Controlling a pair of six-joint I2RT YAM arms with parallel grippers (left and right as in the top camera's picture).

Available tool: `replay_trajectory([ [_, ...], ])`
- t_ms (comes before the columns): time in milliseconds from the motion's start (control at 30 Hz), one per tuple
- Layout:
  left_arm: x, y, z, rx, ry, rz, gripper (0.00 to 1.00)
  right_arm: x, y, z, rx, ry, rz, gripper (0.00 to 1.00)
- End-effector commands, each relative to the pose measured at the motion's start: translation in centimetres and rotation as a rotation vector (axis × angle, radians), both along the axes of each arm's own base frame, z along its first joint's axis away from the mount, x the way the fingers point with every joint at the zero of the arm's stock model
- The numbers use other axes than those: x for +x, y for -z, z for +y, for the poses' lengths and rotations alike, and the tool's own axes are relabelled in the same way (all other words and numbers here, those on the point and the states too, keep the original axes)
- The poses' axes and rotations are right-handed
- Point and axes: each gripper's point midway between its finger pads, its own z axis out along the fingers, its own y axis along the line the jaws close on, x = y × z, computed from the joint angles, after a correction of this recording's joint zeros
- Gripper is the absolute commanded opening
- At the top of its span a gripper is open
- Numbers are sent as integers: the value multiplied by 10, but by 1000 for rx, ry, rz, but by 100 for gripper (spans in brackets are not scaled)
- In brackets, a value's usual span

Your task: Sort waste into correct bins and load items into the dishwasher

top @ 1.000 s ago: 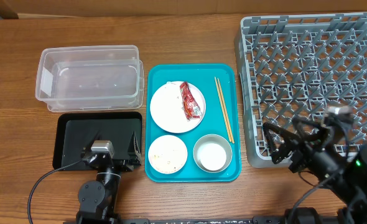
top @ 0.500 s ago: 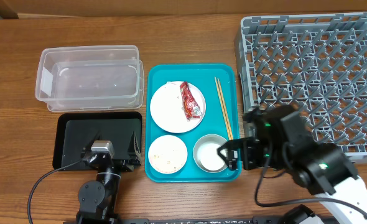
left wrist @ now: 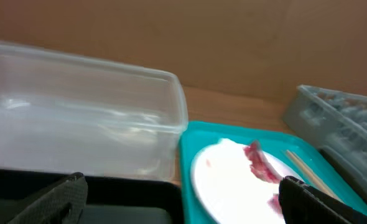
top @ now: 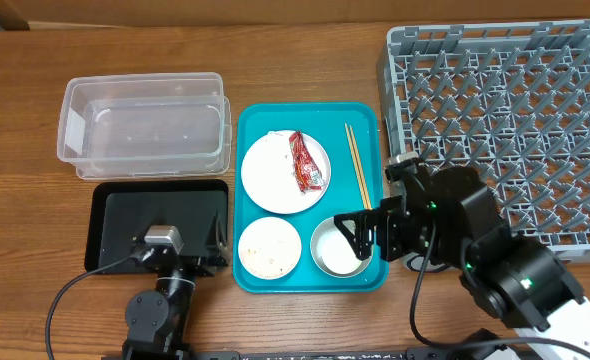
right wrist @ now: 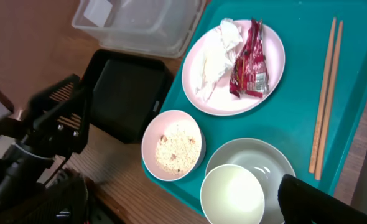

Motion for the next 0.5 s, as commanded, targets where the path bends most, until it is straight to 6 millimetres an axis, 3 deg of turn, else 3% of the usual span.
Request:
replay_trajectory([
  [0,-8,-3,-35,-303,186,59,100,3,-38,-8,39,43,-105,100],
  [133,-17,-29,-55,-490,315,37,100,4,-52,-22,29,94,-132,100],
  [300,-35,-91,-59,-398,374,-41,100,8,-54,-40,-6,165,-120,100],
  [467,-47,-119,-53,-276,315,165,100,17,-53,-55,14,257,-89,100],
])
